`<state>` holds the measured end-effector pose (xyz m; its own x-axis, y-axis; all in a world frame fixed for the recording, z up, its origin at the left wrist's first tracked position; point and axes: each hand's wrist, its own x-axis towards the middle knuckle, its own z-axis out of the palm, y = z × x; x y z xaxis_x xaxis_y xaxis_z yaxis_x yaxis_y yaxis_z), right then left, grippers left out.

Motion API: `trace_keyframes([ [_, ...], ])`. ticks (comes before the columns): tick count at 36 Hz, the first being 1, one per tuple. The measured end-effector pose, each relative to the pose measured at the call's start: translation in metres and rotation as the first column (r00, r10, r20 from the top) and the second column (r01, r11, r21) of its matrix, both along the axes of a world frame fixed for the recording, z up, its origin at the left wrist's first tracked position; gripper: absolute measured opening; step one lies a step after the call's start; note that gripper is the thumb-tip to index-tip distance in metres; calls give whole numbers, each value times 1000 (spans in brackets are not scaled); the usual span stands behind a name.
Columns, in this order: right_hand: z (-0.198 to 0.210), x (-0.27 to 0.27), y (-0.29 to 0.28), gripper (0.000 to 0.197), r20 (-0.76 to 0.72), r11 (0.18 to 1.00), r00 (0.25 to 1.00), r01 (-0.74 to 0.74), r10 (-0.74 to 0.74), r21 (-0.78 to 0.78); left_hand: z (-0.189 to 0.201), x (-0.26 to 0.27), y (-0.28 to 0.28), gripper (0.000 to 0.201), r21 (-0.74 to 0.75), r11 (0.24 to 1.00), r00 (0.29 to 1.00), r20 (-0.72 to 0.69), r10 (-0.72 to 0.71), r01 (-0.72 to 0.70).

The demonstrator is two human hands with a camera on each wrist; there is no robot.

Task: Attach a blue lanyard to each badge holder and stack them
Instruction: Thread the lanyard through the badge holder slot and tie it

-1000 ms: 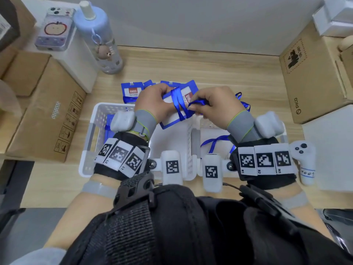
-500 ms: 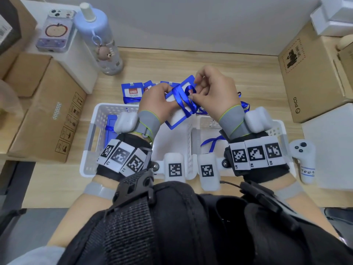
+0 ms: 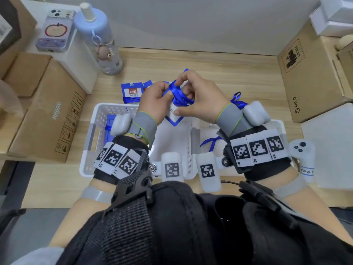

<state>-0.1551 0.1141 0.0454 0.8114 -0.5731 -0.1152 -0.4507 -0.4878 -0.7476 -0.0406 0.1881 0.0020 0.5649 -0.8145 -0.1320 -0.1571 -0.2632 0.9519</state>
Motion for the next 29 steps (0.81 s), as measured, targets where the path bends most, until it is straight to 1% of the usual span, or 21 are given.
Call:
trace_keyframes([
  [2, 0, 1, 1, 56, -49, 995, 998, -52, 48, -81, -3, 1, 0, 18, -21, 1000, 1000, -20, -8, 7],
  [3, 0, 2, 1, 55, -68, 991, 996, -68, 60, -119, -5, 2, -1, 21, -30, 999, 999, -33, -12, 11],
  [5, -3, 3, 0, 44, -89, 981, 994, -80, 65, -176, -7, 2, -1, 21, -27, 1000, 998, -59, -5, 4],
  [7, -7, 3, -1, 30, -95, 973, 993, -90, 72, -211, -7, 2, -1, 27, -27, 1000, 996, -83, 5, -7],
  [8, -9, 3, -1, 27, -99, 969, 992, -99, 78, -225, -6, 1, -1, 27, -29, 1000, 996, -91, 7, -10],
  [9, -10, 4, -2, 26, -107, 966, 991, -106, 83, -237, -6, 1, -1, 25, -31, 999, 996, -92, 10, -13],
  [11, -10, 5, -2, 18, -128, 957, 988, -115, 83, -265, -3, -1, 0, 12, -29, 999, 995, -95, 11, -14],
  [12, -11, 6, -3, 15, -132, 953, 988, -115, 80, -279, -4, -1, 1, 10, -24, 1000, 996, -91, 10, -13],
  [13, -11, 6, -3, 14, -131, 952, 988, -113, 78, -284, -4, 0, 1, 13, -14, 1000, 996, -84, 10, -11],
  [15, -13, 6, -4, 17, -106, 961, 992, -91, 65, -261, -7, 1, 1, 11, -1, 1000, 997, -83, 10, -11],
  [18, -17, 6, -5, 19, -89, 975, 995, -65, 46, -212, -13, 3, 0, 26, 27, 999, 993, -111, 37, -34],
  [20, -21, 9, -5, 18, -120, 978, 991, -78, 56, -194, -17, 3, 2, 26, 50, 998, 983, -175, 56, -48],
  [22, -25, 11, -4, 19, -119, 981, 991, -87, 67, -174, -20, 5, 4, 26, 78, 993, 961, -256, 108, -91],
  [24, -28, 13, -5, 20, -45, 985, 997, -65, 59, -160, -25, 9, 7, 26, 114, 981, 933, -308, 185, -157],
  [26, -31, 13, -7, 19, 26, 990, 1000, -1, 5, -139, -28, 13, 10, 26, 140, 967, 898, -362, 252, -215],
  [28, -33, 15, -9, 18, 65, 997, 996, 70, -68, -38, -30, 16, 12, 27, 149, 954, 867, -400, 298, -259],
  [29, -34, 18, -9, 21, 82, 994, 992, 90, -94, 57, -31, 18, 12, 26, 152, 949, 854, -415, 314, -275],
])
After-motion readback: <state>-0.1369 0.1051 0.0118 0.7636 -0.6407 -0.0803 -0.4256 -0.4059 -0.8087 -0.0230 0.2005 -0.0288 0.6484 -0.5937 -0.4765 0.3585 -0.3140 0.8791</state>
